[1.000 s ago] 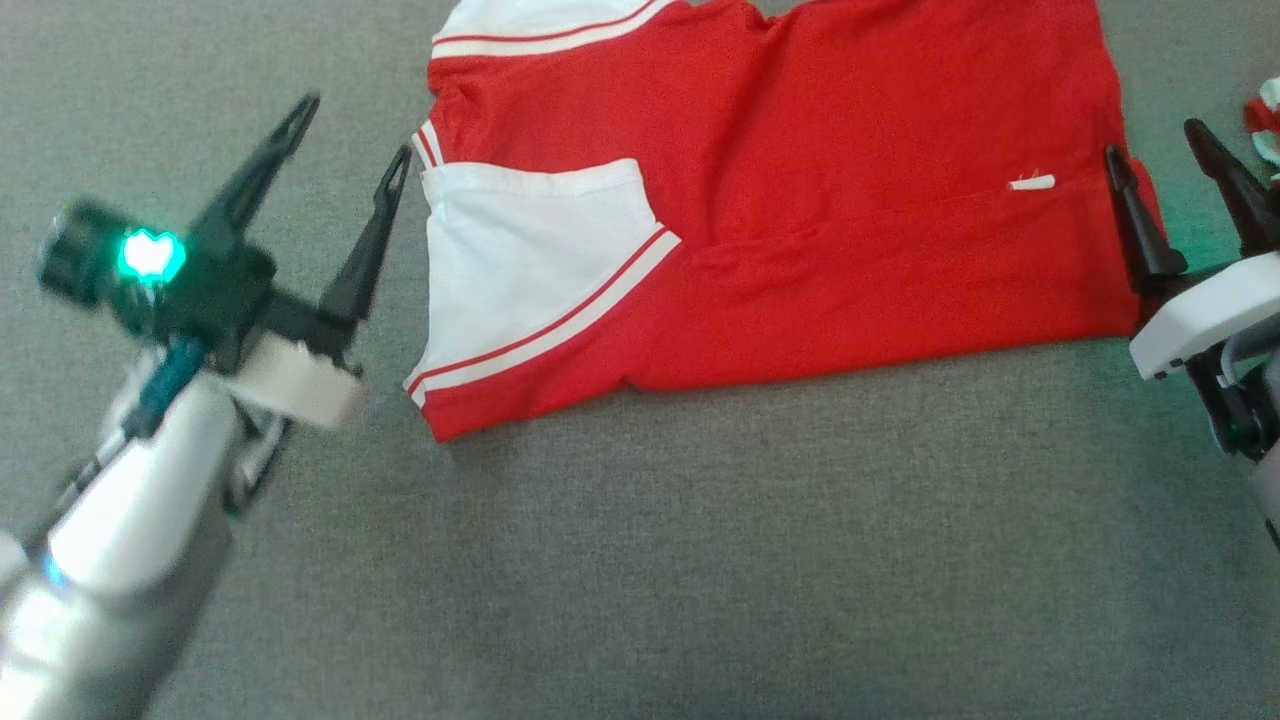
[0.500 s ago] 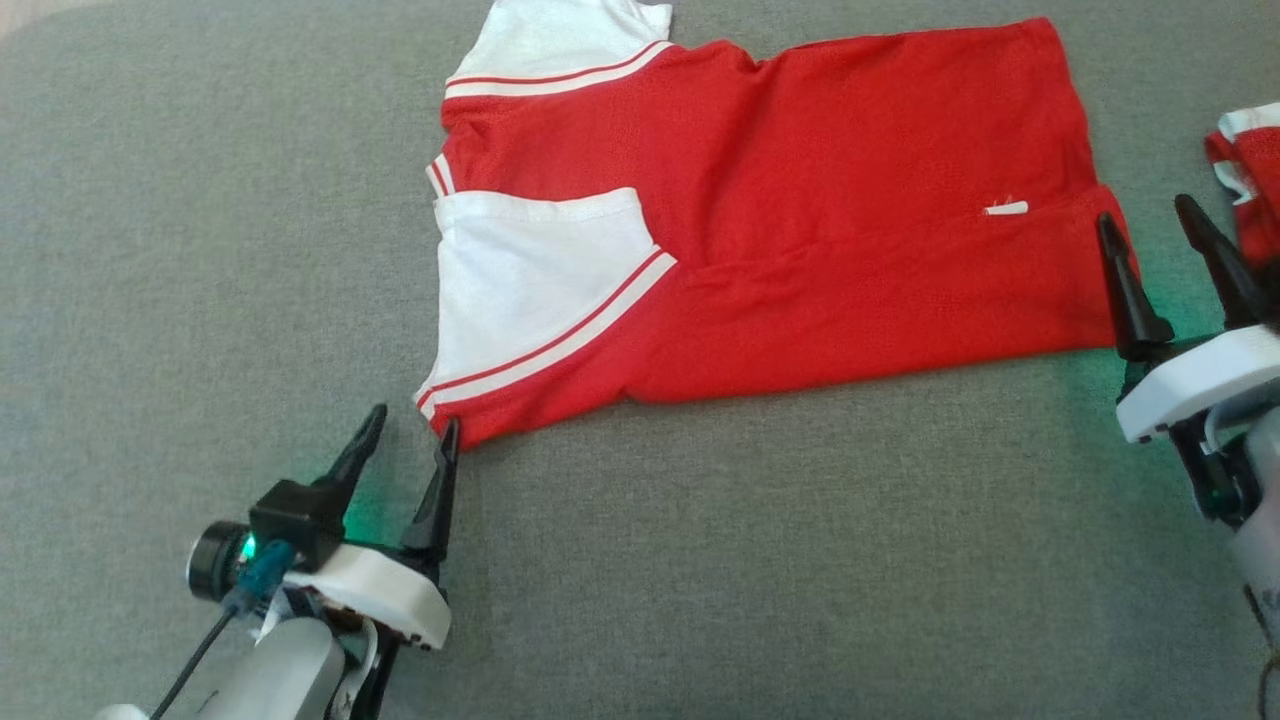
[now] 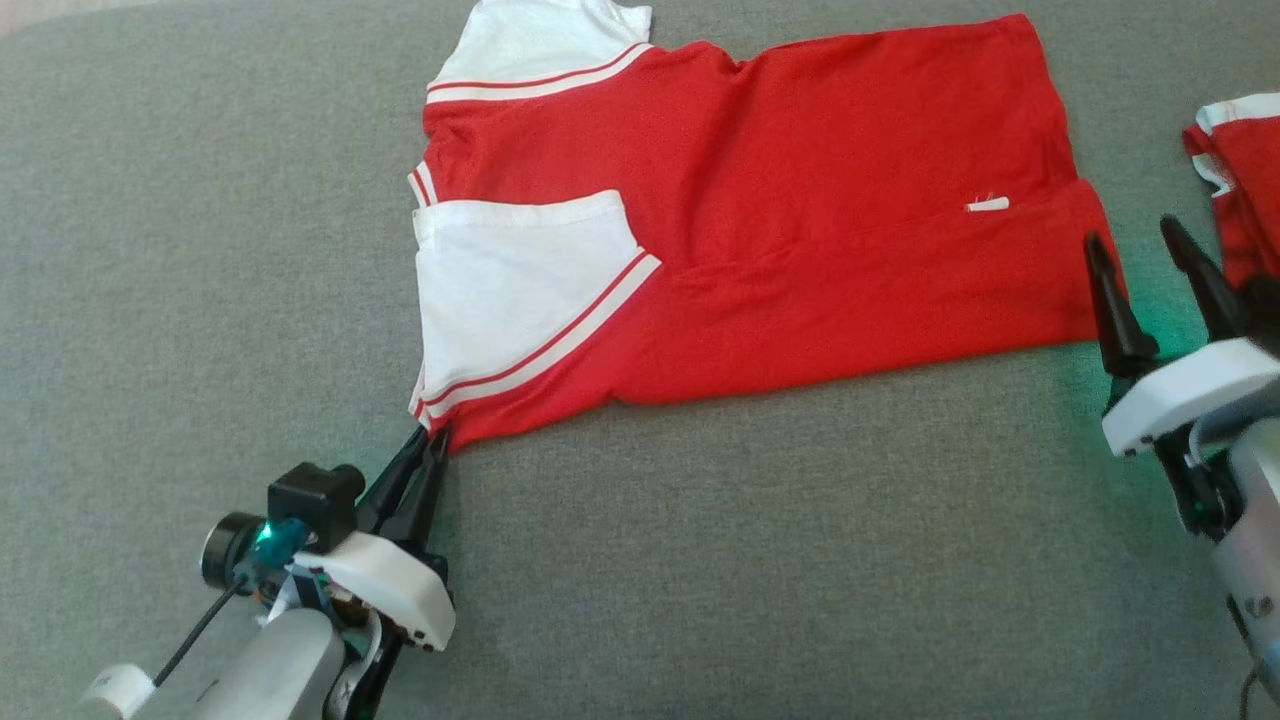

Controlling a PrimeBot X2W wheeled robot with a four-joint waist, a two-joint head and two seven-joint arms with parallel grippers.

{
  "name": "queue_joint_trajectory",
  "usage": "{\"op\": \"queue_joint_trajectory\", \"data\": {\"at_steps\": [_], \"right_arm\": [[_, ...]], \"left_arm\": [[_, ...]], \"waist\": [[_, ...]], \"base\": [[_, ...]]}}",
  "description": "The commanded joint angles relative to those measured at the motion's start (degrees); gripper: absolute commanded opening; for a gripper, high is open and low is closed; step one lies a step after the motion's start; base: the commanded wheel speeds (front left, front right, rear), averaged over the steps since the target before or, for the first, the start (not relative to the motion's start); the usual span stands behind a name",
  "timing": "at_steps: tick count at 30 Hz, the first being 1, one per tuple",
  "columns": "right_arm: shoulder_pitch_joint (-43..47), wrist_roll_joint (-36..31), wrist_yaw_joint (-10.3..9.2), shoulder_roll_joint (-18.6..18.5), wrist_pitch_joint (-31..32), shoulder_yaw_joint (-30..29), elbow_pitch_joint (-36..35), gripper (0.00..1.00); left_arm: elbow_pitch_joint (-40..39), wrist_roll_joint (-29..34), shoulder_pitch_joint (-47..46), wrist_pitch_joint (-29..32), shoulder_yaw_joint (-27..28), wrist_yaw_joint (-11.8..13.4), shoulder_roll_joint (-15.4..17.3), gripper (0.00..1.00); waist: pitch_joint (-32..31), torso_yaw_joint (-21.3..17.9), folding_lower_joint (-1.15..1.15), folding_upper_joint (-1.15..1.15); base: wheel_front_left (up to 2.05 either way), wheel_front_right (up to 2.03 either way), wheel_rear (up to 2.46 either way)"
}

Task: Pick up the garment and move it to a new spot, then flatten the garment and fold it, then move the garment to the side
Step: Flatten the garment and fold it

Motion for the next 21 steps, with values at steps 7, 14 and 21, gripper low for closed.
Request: {"op": "queue_joint_trajectory", "data": {"at_steps": [7,14,21], "right_arm": [[-0.1,3.3,0.39,0.0,3.8,1.2,6.2,1.0],[-0.6,7.4,0.39,-0.2,11.3,5.9,7.7,0.0],[2.3,11.0,0.39,-4.3,13.3,8.0,4.2,0.0]], "left_arm": [[-3.2,-0.1,0.0,-0.6,1.9,0.1,3.7,0.0],[-4.4,0.3,-0.2,-0.7,1.8,0.6,4.7,0.0],[-5.6,0.0,2.6,-0.6,1.4,0.9,6.2,0.0]], "waist": [[-0.4,1.3,0.0,0.0],[-0.9,1.9,0.0,0.0],[-3.9,1.4,0.0,0.0]], "base": [[0.0,0.0,0.0],[0.0,0.0,0.0],[0.0,0.0,0.0]]}}
